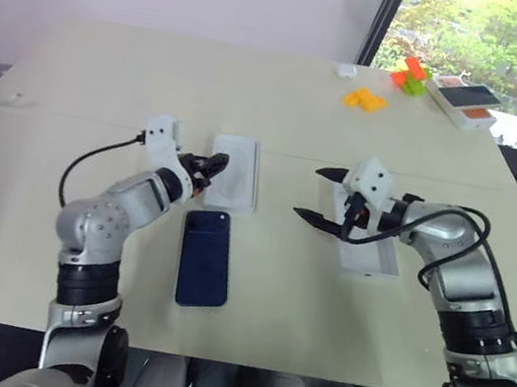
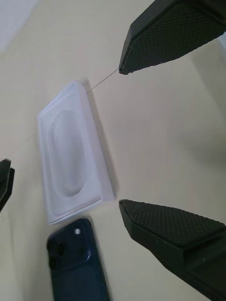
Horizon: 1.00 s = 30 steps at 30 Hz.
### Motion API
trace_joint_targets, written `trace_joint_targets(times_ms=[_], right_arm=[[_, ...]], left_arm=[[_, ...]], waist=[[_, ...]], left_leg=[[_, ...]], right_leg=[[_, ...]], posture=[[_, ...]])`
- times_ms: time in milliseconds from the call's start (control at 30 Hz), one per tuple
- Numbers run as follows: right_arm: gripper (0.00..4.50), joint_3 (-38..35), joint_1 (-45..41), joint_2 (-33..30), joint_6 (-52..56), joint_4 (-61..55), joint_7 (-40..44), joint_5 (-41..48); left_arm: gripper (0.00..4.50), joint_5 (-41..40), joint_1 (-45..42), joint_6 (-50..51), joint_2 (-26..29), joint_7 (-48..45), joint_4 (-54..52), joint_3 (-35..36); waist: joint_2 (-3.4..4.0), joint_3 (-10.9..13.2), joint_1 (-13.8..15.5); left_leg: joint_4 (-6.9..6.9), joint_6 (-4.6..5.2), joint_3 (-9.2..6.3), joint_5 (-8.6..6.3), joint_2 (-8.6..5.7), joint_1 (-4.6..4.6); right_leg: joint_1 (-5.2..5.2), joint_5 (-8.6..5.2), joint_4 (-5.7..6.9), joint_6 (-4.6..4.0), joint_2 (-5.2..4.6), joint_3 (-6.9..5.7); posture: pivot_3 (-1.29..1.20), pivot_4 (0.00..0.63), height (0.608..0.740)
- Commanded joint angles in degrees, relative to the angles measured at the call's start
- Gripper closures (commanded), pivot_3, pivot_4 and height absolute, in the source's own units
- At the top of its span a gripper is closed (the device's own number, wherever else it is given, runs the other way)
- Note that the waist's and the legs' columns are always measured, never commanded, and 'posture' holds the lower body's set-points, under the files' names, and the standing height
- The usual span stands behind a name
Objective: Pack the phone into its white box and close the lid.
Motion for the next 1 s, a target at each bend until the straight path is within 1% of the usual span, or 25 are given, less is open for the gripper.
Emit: trace_joint_targets(times_ms=[33,67,133,167,200,233,300,333,500,567,733,967,1000], right_arm=[[0.26,-1.9,-2.3,1.6,1.2,-1.7,-1.6,1.9],[0.55,-2.0,-2.6,2.0,1.6,-1.5,-1.9,2.1],[1.35,-1.6,-3.6,3.2,0.9,-0.2,-3.4,1.1],[1.93,-1.3,-4.4,4.3,0.9,0.8,-4.5,0.5],[2.41,-0.9,-5.2,5.4,1.1,1.6,-5.6,0.1],[3.03,0.2,-5.5,6.6,0.4,2.1,-6.8,-1.1],[4.03,2.0,-5.9,8.8,-1.0,2.9,-9.0,-3.3],[4.45,2.7,-6.1,10.1,-0.9,3.2,-10.1,-4.2],[4.45,6.9,-7.2,16.0,-2.1,8.4,-19.1,-11.6],[4.45,8.4,-7.8,17.4,-3.8,10.8,-21.1,-14.2],[4.45,9.1,-8.3,20.7,-4.6,12.6,-21.8,-14.8],[4.45,7.9,-8.3,20.1,-4.7,12.3,-21.4,-14.8],[4.45,7.6,-8.4,19.7,-4.8,12.4,-21.2,-14.7]], left_arm=[[2.2,-1.9,-1.2,-0.4,0.4,-0.2,-1.4,2.5],[2.49,-2.0,-1.5,-0.6,0.3,-0.2,-0.8,2.8],[3.43,0.1,-1.7,-2.4,1.0,-0.8,0.4,1.6],[4.03,0.5,-2.0,-3.2,0.6,-0.7,1.3,1.4],[4.45,1.1,-2.3,-4.1,0.3,-0.9,2.3,1.1],[4.5,2.3,-2.5,-5.5,-0.1,-1.0,3.5,0.3],[4.5,3.9,-3.1,-7.5,-1.1,-0.8,6.1,-0.5],[4.5,5.4,-3.5,-8.9,-1.5,-0.6,7.5,-1.1],[4.5,11.6,-4.8,-14.1,-1.4,-3.3,13.6,-6.8],[4.5,13.9,-5.3,-15.8,-1.0,-4.8,15.7,-9.0],[4.5,17.2,-5.9,-17.0,-1.4,-7.2,20.0,-12.0],[4.5,20.7,-7.2,-17.8,-1.7,-9.2,23.4,-14.4],[4.5,19.5,-7.4,-16.8,-2.3,-8.8,23.2,-12.8]], waist=[[0.01,0.0,0.1],[0.01,0.0,0.2],[0.0,0.0,0.2],[0.0,0.0,0.2],[0.0,0.0,0.1],[0.0,0.0,0.1],[0.01,0.0,0.1],[0.01,0.0,0.1],[0.01,0.0,0.0],[0.01,0.0,0.0],[0.01,0.0,0.0],[0.01,0.0,-0.1],[0.01,0.0,-0.1]], left_leg=[[0.0,0.0,0.0,0.0,-0.01,0.0],[0.01,0.01,0.0,0.0,-0.01,-0.01],[0.02,0.01,0.0,0.0,-0.02,-0.03],[0.02,0.01,0.0,-0.01,-0.02,-0.03],[0.02,0.01,0.0,-0.01,-0.02,-0.03],[0.02,0.01,0.0,-0.01,-0.02,-0.03],[0.01,0.01,0.0,0.0,-0.02,-0.02],[0.0,0.01,0.0,0.0,-0.02,-0.02],[0.0,-0.03,0.01,0.02,-0.02,-0.04],[0.0,-0.06,0.01,0.04,-0.02,-0.05],[0.0,-0.06,0.02,0.04,-0.02,-0.06],[0.0,-0.05,0.02,0.03,-0.02,-0.05],[-0.01,-0.05,0.01,0.03,-0.01,-0.05]], right_leg=[[0.0,0.0,0.0,0.0,-0.01,0.0],[0.0,0.0,-0.01,0.0,-0.02,0.0],[0.0,0.01,-0.01,-0.01,-0.04,0.0],[0.0,0.01,-0.01,-0.01,-0.04,0.0],[0.0,0.01,-0.01,-0.02,-0.04,0.0],[0.0,0.01,-0.01,-0.02,-0.03,0.0],[0.0,0.02,0.0,-0.04,-0.03,0.0],[-0.01,0.03,-0.01,-0.05,-0.02,0.0],[-0.03,0.11,0.0,-0.19,-0.03,0.0],[-0.05,0.12,0.0,-0.21,-0.03,0.0],[-0.05,0.12,0.0,-0.21,-0.04,0.0],[-0.05,0.12,0.0,-0.21,-0.05,0.0],[-0.05,0.12,0.0,-0.21,-0.04,0.0]], posture=[[0.0,0.15,0.737],[0.0,0.15,0.737],[0.0,0.15,0.737],[0.0,0.15,0.737],[0.0,0.15,0.737],[0.0,0.15,0.737],[0.0,0.15,0.737],[0.0,0.15,0.737],[0.0,0.15,0.737],[0.0,0.15,0.737],[0.0,0.15,0.737],[0.0,0.15,0.737],[0.0,0.15,0.737]])
